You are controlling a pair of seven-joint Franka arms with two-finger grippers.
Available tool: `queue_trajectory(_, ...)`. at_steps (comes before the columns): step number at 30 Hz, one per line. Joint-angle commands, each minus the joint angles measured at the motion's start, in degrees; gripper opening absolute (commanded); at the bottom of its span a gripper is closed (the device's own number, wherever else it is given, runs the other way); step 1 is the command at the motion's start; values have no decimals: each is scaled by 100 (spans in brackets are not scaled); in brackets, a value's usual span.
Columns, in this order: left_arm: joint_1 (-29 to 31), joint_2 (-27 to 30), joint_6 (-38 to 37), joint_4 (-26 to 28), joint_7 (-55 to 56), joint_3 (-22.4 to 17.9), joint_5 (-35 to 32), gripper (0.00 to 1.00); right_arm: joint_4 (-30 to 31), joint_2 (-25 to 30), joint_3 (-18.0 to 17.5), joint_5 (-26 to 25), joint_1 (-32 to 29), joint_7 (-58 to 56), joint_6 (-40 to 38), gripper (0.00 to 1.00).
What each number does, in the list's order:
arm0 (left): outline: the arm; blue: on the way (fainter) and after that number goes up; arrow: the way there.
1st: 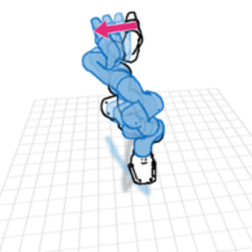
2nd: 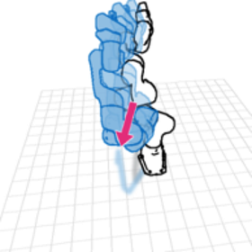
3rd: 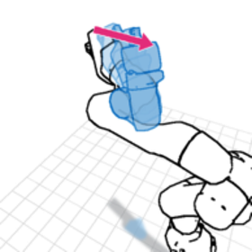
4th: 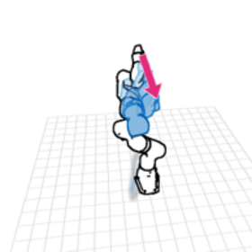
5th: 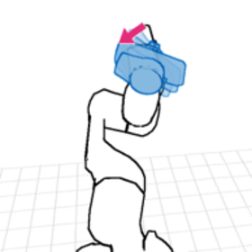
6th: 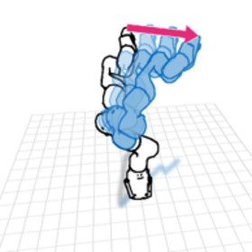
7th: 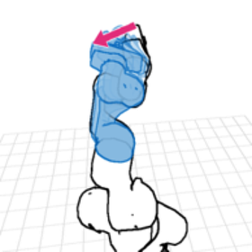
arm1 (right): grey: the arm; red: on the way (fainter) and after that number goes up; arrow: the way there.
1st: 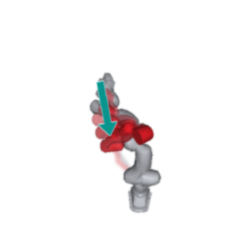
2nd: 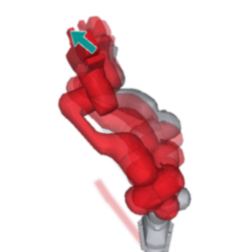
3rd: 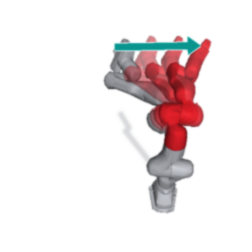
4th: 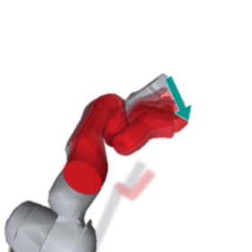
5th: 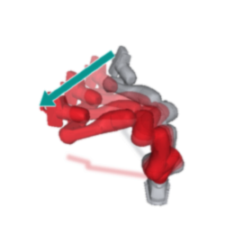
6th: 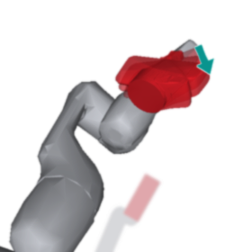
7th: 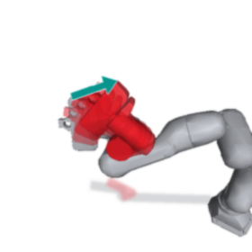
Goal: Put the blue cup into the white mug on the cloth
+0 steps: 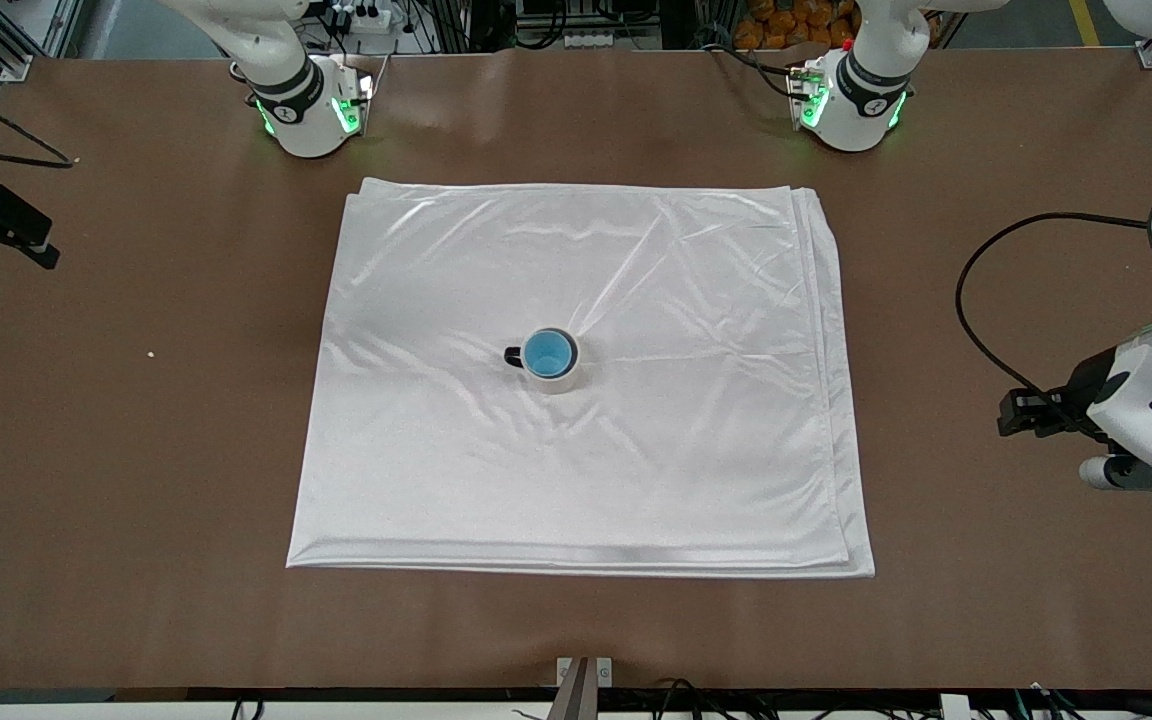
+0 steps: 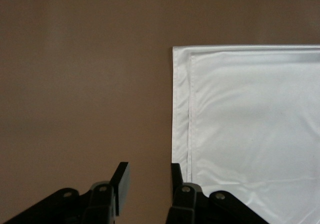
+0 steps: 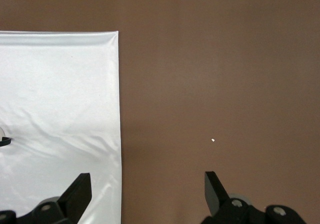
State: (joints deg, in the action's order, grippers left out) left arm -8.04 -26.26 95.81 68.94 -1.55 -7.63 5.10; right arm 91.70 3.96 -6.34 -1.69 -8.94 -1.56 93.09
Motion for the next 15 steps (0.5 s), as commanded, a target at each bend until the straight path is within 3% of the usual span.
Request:
queue_trajectory(1,-31,156,-133,129,-380,-89,-176,41,-161,8,-42,73,112,86,-124,100)
queue_trajectory(15,-31,226,-186,138,-1356,-195,-167,44,-407,8,-25,73,112,60,-124,100)
